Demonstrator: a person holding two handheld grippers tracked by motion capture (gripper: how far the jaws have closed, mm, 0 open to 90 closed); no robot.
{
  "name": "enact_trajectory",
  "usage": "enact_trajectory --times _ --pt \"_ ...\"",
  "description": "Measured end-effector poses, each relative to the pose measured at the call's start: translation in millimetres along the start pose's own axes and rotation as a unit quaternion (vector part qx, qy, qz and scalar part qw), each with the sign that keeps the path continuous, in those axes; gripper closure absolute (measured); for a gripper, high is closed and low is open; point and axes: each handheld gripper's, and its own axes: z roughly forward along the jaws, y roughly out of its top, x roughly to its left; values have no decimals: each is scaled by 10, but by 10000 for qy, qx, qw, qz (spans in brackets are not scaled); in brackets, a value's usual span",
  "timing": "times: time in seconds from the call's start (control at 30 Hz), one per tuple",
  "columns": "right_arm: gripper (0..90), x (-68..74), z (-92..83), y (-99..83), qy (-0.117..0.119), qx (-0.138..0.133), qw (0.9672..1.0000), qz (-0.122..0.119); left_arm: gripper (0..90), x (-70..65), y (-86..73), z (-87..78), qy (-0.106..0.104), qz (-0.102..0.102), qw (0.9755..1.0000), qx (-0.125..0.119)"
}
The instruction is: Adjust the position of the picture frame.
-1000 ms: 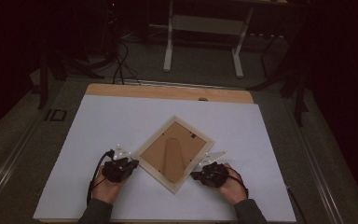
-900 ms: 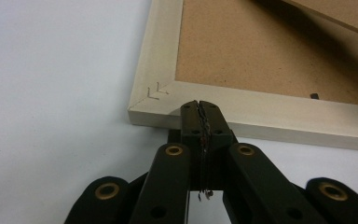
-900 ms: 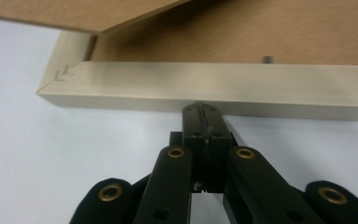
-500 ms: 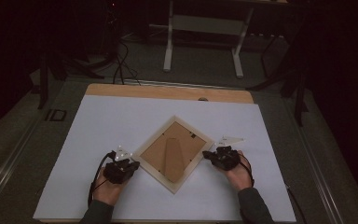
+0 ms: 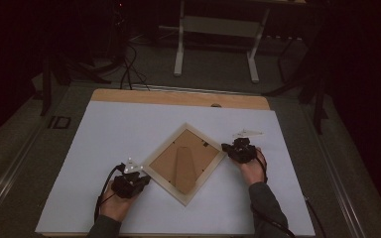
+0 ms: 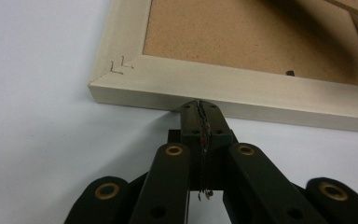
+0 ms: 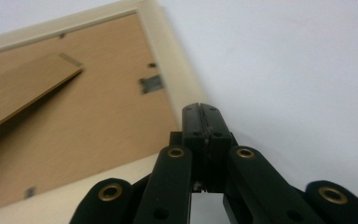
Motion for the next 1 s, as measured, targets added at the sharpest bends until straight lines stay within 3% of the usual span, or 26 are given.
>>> enact_trajectory --times 0.23,0.57,1.0 --pt "900 -165 75 58 -178 -38 9988 451 900 5 1 9 52 38 10000 28" --pt "900 -179 232 50 -261 234 9983 460 900 -19 6 16 147 106 9998 17" --pt "900 -213 232 34 -275 463 9977 411 900 -19 26 43 194 93 9998 -13"
